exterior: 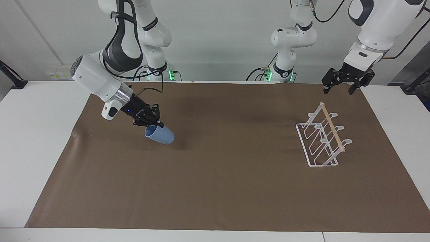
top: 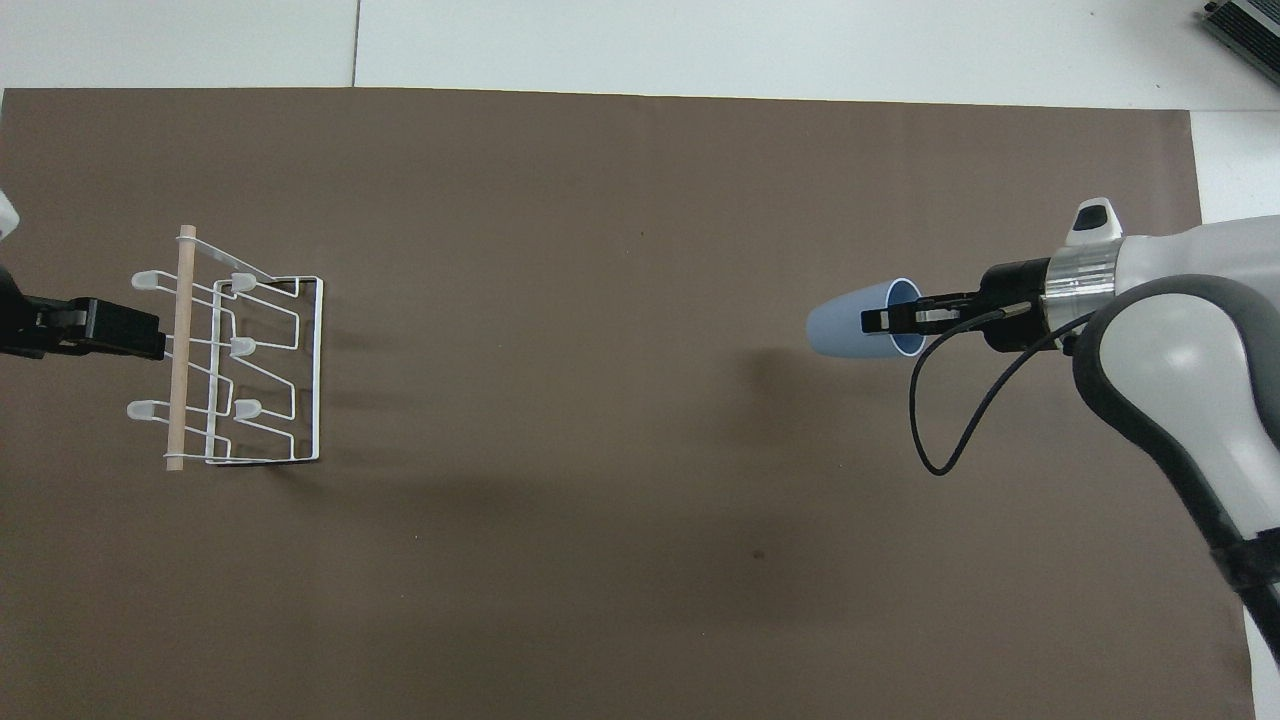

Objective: Hang cup on cup holder
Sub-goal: 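Lift and tip the blue cup sideways with the right gripper toward the rack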

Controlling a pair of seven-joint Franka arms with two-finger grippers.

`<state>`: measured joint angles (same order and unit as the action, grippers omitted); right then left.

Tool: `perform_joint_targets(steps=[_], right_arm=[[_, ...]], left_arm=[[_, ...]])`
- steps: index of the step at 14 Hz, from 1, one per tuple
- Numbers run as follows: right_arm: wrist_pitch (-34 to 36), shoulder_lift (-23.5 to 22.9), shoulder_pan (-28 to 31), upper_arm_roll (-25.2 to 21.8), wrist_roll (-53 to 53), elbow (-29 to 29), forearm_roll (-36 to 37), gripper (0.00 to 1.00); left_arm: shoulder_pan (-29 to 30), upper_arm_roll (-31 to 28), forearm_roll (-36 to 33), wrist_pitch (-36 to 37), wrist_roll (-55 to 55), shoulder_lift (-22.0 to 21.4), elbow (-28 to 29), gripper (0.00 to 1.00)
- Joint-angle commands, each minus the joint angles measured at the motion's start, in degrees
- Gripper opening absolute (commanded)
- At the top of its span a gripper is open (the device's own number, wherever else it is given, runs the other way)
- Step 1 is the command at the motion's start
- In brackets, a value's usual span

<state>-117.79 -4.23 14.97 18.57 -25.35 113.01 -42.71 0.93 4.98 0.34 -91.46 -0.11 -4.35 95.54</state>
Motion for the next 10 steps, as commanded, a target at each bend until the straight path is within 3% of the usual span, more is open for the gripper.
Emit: perform_joint_targets(steps=[1,6,10], right_arm=[[0.5,1.7,-2.2,0.2,-0.7,1.1,-7.4,0.00],[-0.6,2.2,-7.8,0.2,1.0,1.1,-25.6,0.00],[-7.0,2.2,-15.0,0.2,1.3,0.7,-36.6,0.00]], left_arm=[[0.1,0.1,0.9,-0.1,-0.3,-1.7,1.8,1.00],[1.3,0.0,3.2,1.3,2.2,-1.8,2.0,1.00],[4.3,0.0,16.2,2.5,23.1,-2.1,2.1,1.00]])
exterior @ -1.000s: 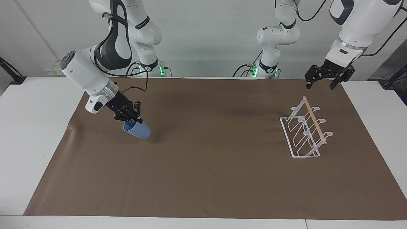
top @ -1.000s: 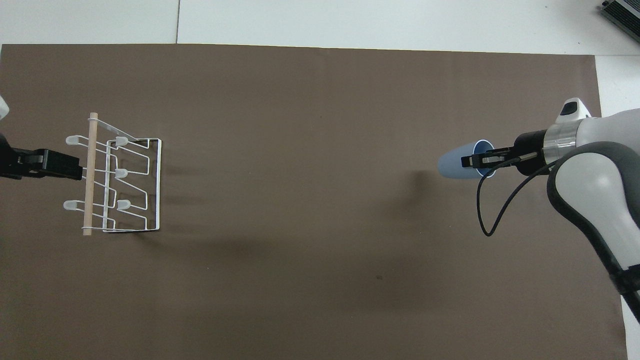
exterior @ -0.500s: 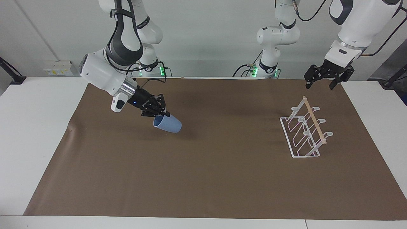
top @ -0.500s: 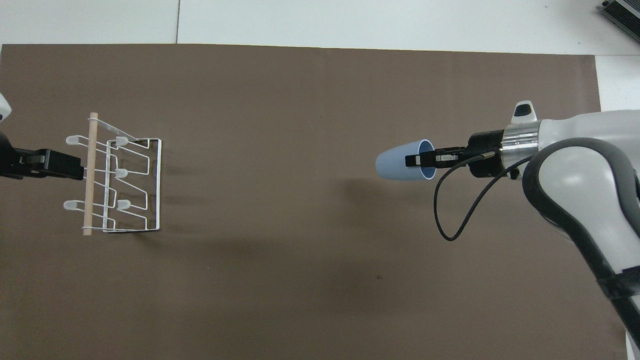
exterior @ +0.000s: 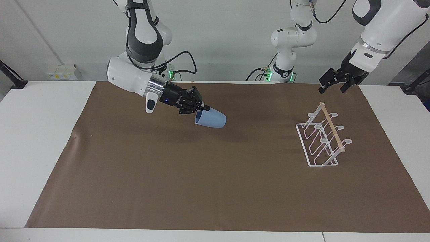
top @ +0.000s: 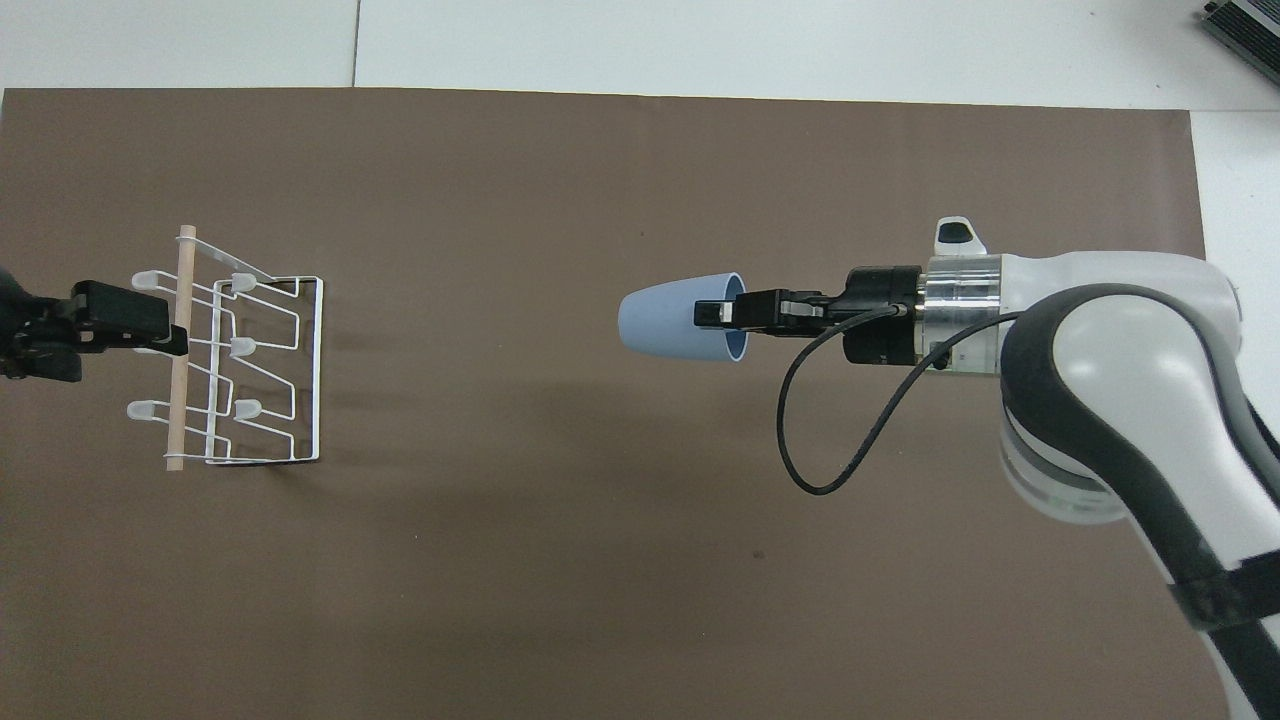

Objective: Hang cup on cup holder
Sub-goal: 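Lift and tip the blue cup sideways with the right gripper toward the rack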

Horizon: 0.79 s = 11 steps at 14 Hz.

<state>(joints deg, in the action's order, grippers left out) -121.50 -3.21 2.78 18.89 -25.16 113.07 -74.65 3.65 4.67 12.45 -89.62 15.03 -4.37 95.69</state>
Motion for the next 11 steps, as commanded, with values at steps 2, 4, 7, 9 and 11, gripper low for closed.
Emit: perform_joint_targets(steps=[2,4,7,9,11], right_arm=[[-9.5,1.1,-8.1,-0.1,1.1,0.4,-11.5,0.00],[-16.7,1.0,-13.1,-0.1,1.1,0.4,-15.7,0.00],[-22.8,0.8,-18.1,-0.1,1.1,-0.7,-20.0,0.00],[-25.4,1.0,-20.0,-0.1,1.2,-2.1,-21.7,0.00],[-27.0,1.3,-21.3,0.0,1.2,-3.2,-24.3,0.00]], left_arm=[[1.4,0.3,8.8,1.0,20.5,-2.2,2.2,1.00],[1.4,0.3,16.3,-0.9,35.2,-2.9,3.8,1.00],[1.5,0.3,28.0,-8.8,48.1,-6.8,12.2,1.00],[1.4,0.3,33.7,-14.7,53.7,-9.4,18.3,1.00],[0.5,0.5,34.4,-15.8,58.2,-8.9,19.3,1.00]])
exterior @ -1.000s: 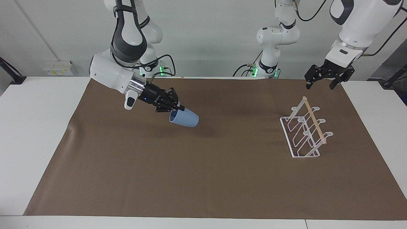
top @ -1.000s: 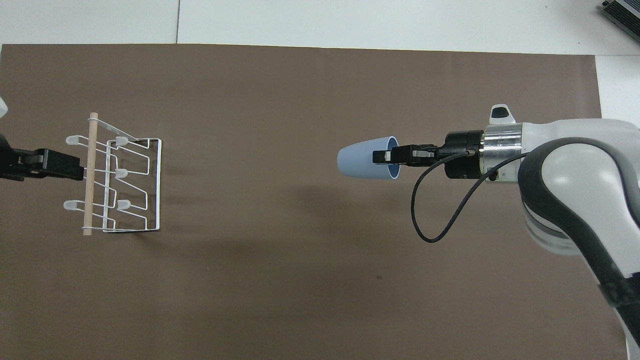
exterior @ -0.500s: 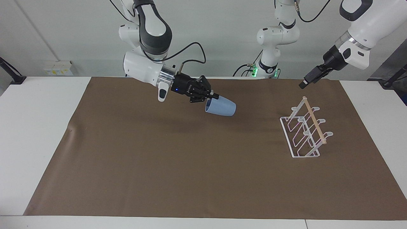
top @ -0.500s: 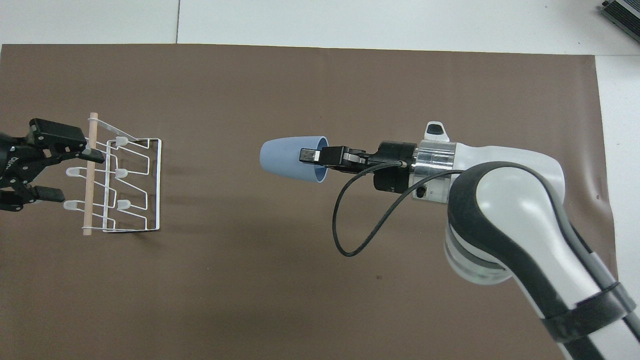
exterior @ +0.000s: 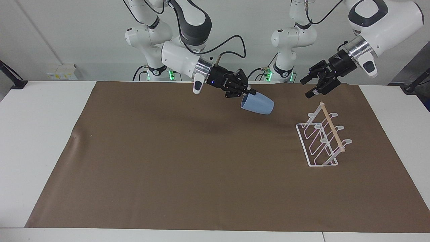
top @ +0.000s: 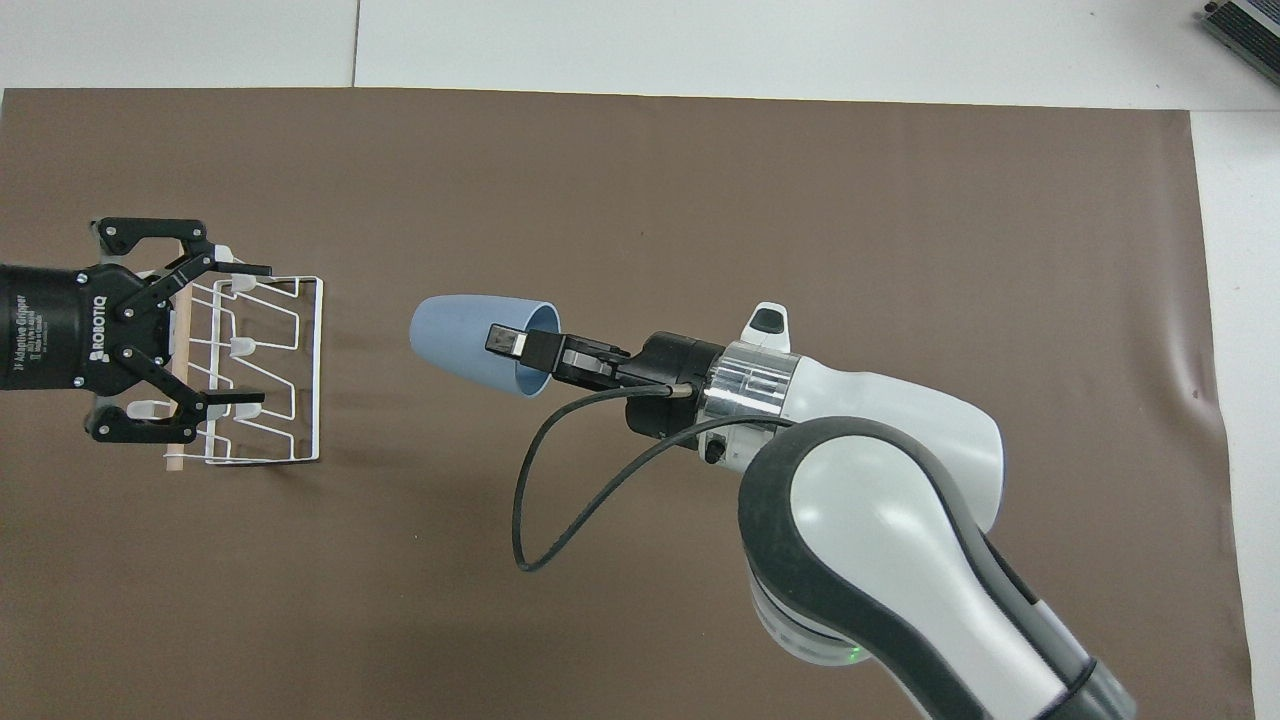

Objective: Hang cup on cup holder
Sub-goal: 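Carry the cup to the left gripper while the left gripper grasps it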

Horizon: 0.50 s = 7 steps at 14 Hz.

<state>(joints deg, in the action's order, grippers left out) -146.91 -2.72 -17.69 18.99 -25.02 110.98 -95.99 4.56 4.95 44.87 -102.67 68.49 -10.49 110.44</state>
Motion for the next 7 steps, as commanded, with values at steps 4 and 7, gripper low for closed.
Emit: perform_joint_targets(steps=[4,7], right_arm=[[-4.4,1.1,-1.4,0.8,4.1,-4.5,-5.6,0.00],[-4.4,1.9,-1.3,0.9,6.1,-4.9,-5.6,0.00]], left_arm=[[-0.5,0.7,3.9,-5.7,6.2,-1.9,5.0,1.00],[-2.5,0.8,7.1,-8.9,5.6,-0.2,2.2,1.00]])
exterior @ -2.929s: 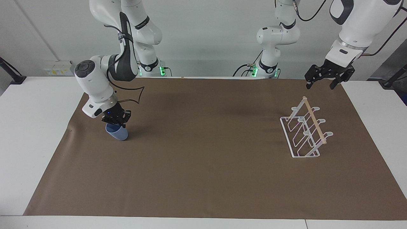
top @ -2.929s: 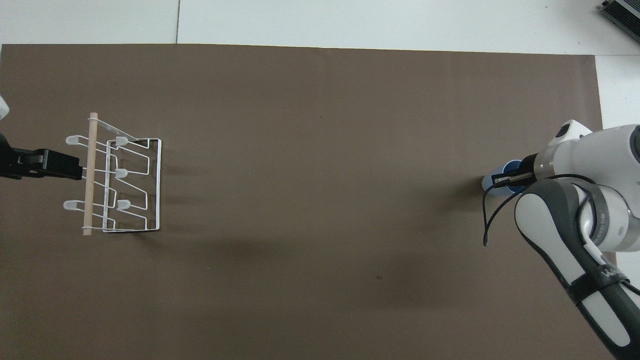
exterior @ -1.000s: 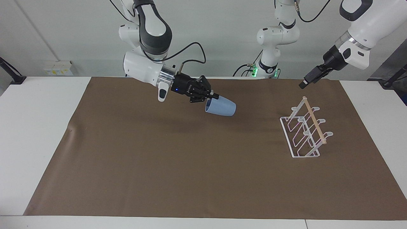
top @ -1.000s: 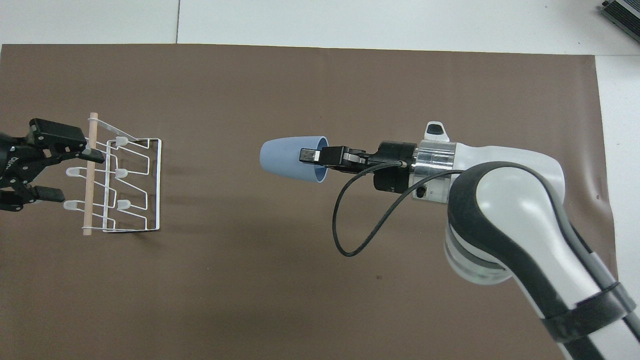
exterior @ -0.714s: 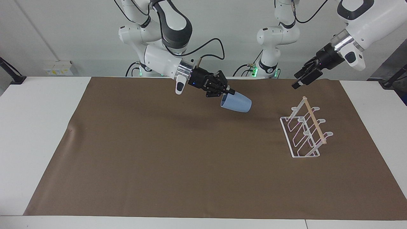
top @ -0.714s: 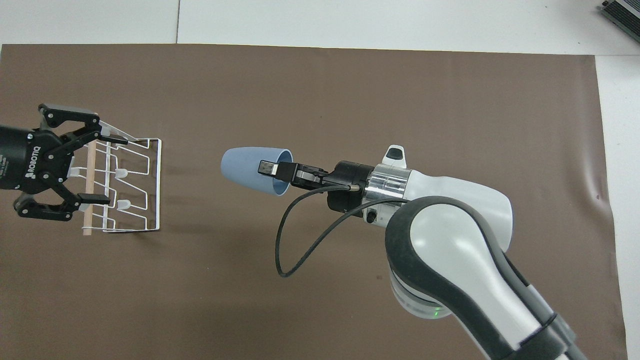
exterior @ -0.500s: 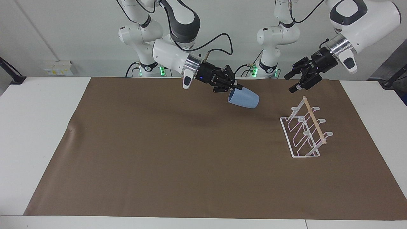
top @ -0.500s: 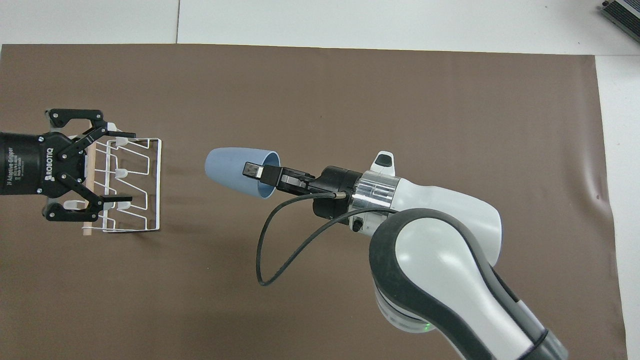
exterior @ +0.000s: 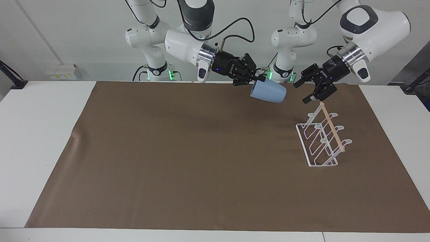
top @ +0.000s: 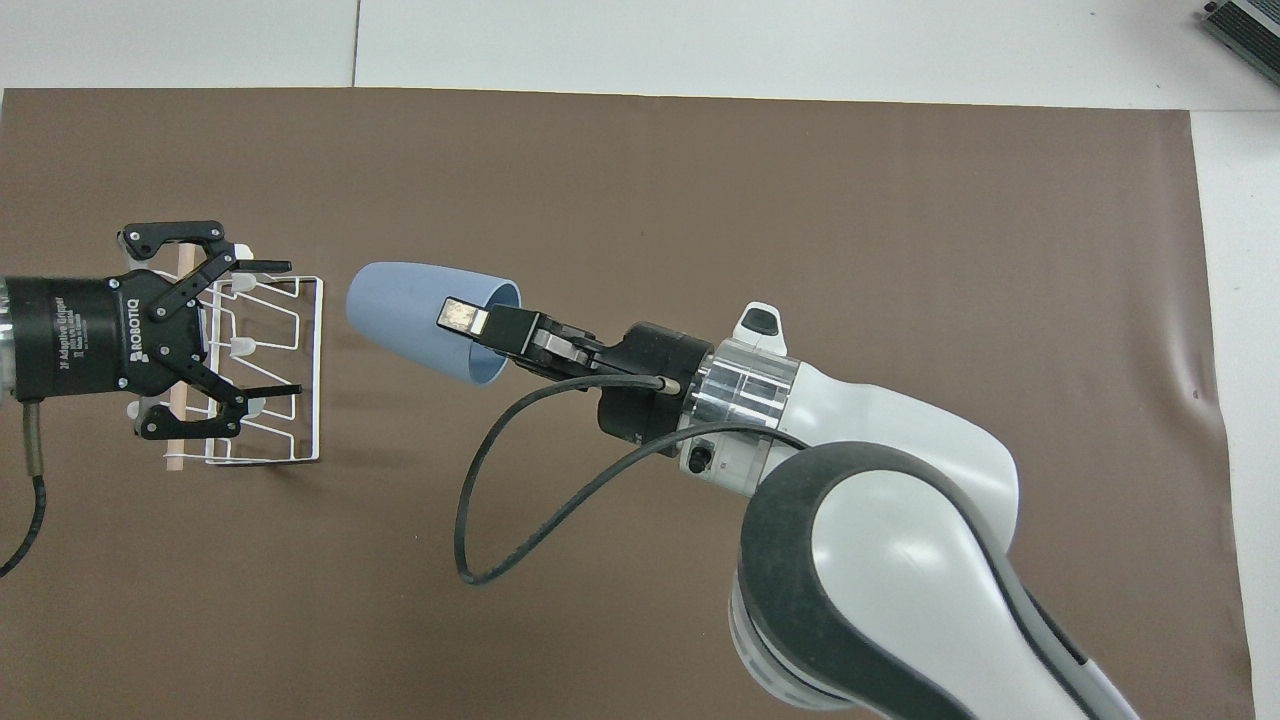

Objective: Hang cup on cup holder
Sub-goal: 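Carry the cup to the left gripper while the left gripper grasps it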

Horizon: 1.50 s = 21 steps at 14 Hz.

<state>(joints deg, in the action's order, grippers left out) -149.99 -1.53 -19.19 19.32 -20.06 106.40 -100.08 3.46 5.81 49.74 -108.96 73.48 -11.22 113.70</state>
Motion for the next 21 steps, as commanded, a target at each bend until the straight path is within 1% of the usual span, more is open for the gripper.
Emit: perform_joint_targets(steps=[1,3,5,8,9,14,17,18,19,20,21], right_arm=[[-1.4,0.8,0.2,0.5,1.5,-0.3,-1.4,0.00],[-1.2,0.8,0.2,0.5,1.8,-0.3,-0.7,0.00],[-1.3,0.8,0.2,0.5,1.8,-0.2,-0.6,0.00],[-1.3,1.0,0.2,0.5,1.8,0.2,-0.1,0.00],[-1.3,1.2,0.2,0.5,1.8,0.3,0.0,0.00],[-1.3,1.3,0.2,0.5,2.0,0.8,1.6,0.00],[-1.3,1.3,0.2,0.5,2.0,0.8,1.9,0.00],[-1.3,1.3,0.2,0.5,2.1,0.8,1.9,0.00],[-1.3,1.3,0.2,0.5,2.2,0.8,1.9,0.00],[-1.3,1.3,0.2,0.5,2.2,0.8,1.9,0.00],[-1.3,1.3,0.2,0.5,2.2,0.8,1.9,0.00]], left_arm=[[-1.4,0.0,3.2,-2.8,0.4,1.8,-3.2,1.00],[-1.4,0.1,3.6,-1.6,0.6,3.1,-5.9,1.00],[-2.6,0.6,3.7,-1.8,0.2,3.1,-5.7,1.00],[-5.7,0.6,3.6,-3.0,-5.3,3.0,-5.5,1.00],[-7.0,0.6,3.5,-4.1,-5.5,3.0,-5.1,1.00],[-9.3,0.8,3.3,-7.6,-5.6,3.0,-4.7,1.00],[-9.3,0.8,3.3,-7.5,-5.6,3.0,-4.7,1.00],[-9.3,0.8,3.3,-7.6,-5.5,3.0,-4.6,0.91],[-9.3,0.8,3.3,-7.2,-5.5,2.9,-4.6,0.59],[-9.3,0.8,3.2,-6.9,-5.7,2.7,-4.2,0.02],[-9.3,0.8,3.0,-6.9,-7.2,2.6,-3.9,0.00]])
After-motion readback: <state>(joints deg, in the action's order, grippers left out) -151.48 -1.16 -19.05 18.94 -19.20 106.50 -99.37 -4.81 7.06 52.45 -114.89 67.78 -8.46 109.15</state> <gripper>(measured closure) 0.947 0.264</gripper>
